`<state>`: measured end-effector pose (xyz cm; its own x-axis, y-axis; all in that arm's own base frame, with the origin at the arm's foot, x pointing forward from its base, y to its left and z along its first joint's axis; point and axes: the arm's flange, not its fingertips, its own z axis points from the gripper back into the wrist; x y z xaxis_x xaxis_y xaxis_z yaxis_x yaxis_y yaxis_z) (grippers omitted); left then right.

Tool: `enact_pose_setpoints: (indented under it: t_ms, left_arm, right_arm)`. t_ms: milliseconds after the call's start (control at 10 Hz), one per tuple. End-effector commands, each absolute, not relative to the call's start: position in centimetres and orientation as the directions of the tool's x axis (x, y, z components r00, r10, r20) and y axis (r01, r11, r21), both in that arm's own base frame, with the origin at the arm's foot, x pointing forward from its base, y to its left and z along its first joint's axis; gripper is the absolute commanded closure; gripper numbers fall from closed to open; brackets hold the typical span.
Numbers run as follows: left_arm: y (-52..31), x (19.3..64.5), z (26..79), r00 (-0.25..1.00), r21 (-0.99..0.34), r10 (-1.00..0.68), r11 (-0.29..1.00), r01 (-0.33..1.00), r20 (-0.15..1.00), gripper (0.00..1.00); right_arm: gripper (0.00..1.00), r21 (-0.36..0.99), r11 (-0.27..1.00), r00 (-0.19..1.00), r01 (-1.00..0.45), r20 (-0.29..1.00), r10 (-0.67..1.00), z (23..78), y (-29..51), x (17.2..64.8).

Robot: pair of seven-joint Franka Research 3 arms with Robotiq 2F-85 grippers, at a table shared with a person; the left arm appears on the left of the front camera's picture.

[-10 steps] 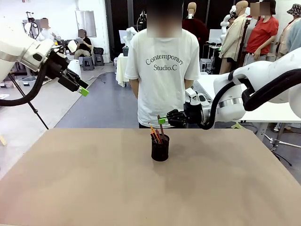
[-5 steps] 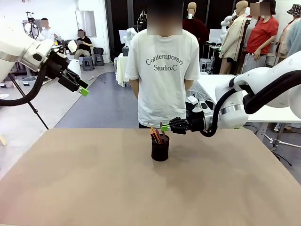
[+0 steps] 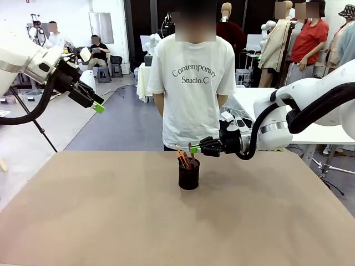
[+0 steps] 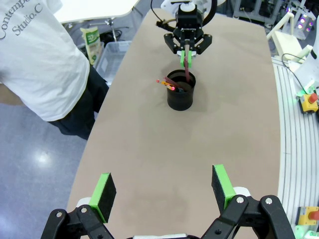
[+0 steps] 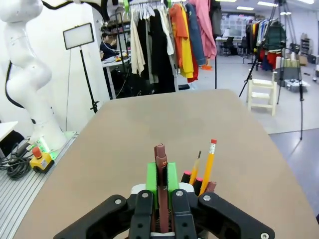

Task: Place the pens into the pen holder.
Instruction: Pick up a writing instrument from the table and place it into the Pen holder.

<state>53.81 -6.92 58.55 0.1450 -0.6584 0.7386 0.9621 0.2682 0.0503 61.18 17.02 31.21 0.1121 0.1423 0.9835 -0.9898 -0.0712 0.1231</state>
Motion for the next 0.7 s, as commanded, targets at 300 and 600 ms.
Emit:
enact_pose_setpoints:
  t_ms: [300,600]
  left_arm:
    - [-6.7,53.9,58.6,0.134,0.061,-0.662,0.263,0.963,0.737,0.00]
    - [-6.7,53.9,58.6,0.134,0.061,-0.662,0.263,0.963,0.737,0.00]
  right_arm:
    - [0.00,0.100,-0.135,0.071,-0.986,0.976,0.205,32.5,16.4,60.9]
    - [0.00,0.095,-0.149,0.060,-0.984,0.972,0.227,33.3,16.3,60.7]
